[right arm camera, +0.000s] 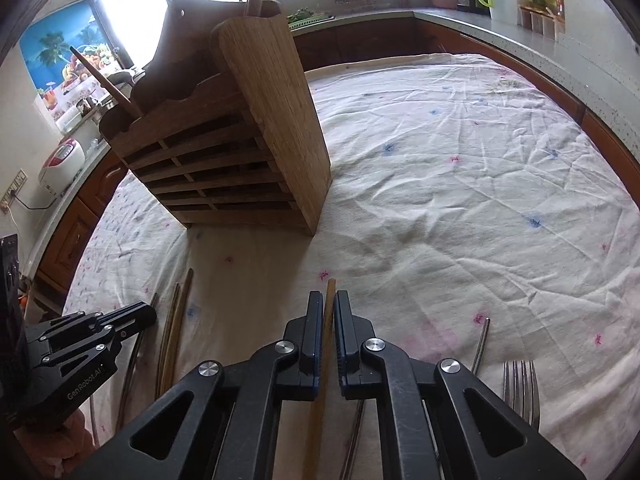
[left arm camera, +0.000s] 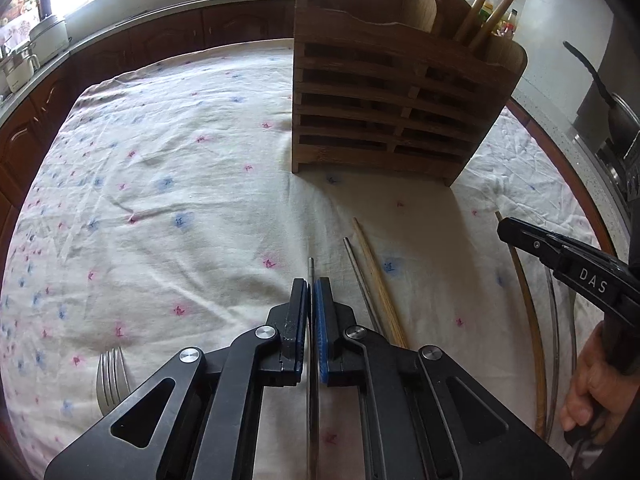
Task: Organize utensils
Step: 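Grasp and lift the steel chopstick with the left tool while the right tool lifts a wooden chopstick, then carry the steel chopstick with the left tool over the holder while the right tool carries its wooden chopstick there, then open the left tool to drop the steel chopstick into the holder while the right tool releases its chopstick, then move the left tool toward a wooden chopstick while the right tool approaches a steel chopstick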
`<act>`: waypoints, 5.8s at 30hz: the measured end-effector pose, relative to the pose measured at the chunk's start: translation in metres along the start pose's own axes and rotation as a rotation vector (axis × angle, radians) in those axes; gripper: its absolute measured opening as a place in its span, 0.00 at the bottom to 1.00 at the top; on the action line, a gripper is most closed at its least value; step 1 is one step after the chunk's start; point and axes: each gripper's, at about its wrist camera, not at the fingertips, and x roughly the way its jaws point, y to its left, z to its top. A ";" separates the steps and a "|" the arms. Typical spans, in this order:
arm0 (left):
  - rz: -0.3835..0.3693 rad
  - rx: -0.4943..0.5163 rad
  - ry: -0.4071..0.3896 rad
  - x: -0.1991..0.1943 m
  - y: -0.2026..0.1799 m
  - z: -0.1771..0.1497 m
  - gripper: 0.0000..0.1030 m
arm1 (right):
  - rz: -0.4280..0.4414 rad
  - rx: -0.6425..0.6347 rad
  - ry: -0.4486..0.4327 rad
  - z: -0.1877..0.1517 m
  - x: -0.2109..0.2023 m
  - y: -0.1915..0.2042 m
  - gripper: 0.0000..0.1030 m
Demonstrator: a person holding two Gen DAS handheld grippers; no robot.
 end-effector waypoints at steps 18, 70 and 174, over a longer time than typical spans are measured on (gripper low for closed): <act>-0.156 -0.100 -0.214 -0.122 0.027 -0.007 0.03 | 0.145 0.013 -0.228 0.012 -0.116 0.022 0.05; -0.176 -0.092 -0.628 -0.226 0.028 0.093 0.03 | 0.137 -0.040 -0.625 0.108 -0.217 0.038 0.05; -0.167 -0.125 -0.244 -0.078 -0.006 -0.011 0.48 | -0.054 0.095 -0.336 -0.031 -0.131 -0.044 0.69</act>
